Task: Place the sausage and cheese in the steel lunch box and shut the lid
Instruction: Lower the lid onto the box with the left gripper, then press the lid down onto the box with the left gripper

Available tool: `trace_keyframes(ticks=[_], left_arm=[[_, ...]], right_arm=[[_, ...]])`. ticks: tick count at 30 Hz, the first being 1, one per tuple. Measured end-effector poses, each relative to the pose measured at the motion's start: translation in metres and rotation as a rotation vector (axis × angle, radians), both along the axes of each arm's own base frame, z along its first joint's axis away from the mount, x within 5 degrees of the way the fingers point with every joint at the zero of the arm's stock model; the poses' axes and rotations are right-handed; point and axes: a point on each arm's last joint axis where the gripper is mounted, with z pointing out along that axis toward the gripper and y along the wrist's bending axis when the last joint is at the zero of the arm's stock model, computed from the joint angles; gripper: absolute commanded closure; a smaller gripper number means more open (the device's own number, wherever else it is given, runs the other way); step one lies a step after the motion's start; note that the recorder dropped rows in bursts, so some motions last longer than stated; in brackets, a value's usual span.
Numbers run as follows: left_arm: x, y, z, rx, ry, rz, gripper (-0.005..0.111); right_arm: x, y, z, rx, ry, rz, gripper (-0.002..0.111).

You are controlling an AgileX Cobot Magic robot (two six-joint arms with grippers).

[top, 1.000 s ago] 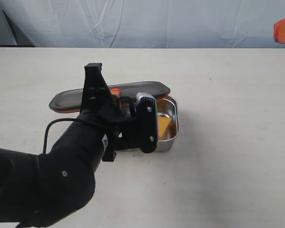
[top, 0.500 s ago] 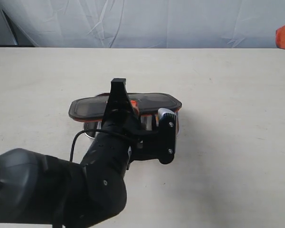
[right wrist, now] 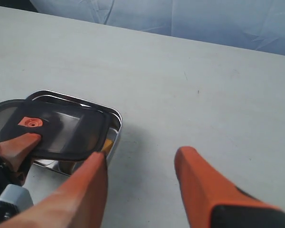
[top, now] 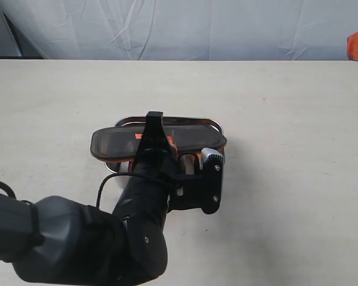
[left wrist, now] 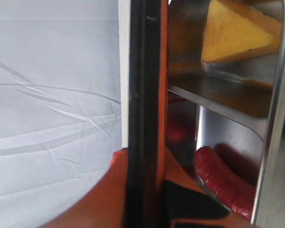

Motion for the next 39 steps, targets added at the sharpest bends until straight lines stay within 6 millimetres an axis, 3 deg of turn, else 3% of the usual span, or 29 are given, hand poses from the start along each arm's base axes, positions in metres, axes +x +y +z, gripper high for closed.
trace_keyframes(ticks=[8,18,22,39], left_arm=[[-0.0002,-0.0006,-0.0031,-0.003,0.009,0.000,0.103],[-0.0014,-0.0020,-0.0060,-0.008,0.038,-0.014,0.061],[-0.0015,-0.0022,-0.0063,-0.009,0.042,-0.016,0.052],[-0.0029,0.0047,-0.0105,-0.005,0.099,0.074,0.049]], right_arm=[[-0.0001,-0.0001,-0.0001,0.000,0.002,-0.001,0.062],[-0.0001,-0.0001,-0.0001,0.000,0.002,-0.001,0.062],[-0.0001,-0.0001,-0.0001,0.003,0.004,-0.003,0.062],[0.0001,-0.0003,-0.0001,-0.001,0.001,-0.005,0.062]])
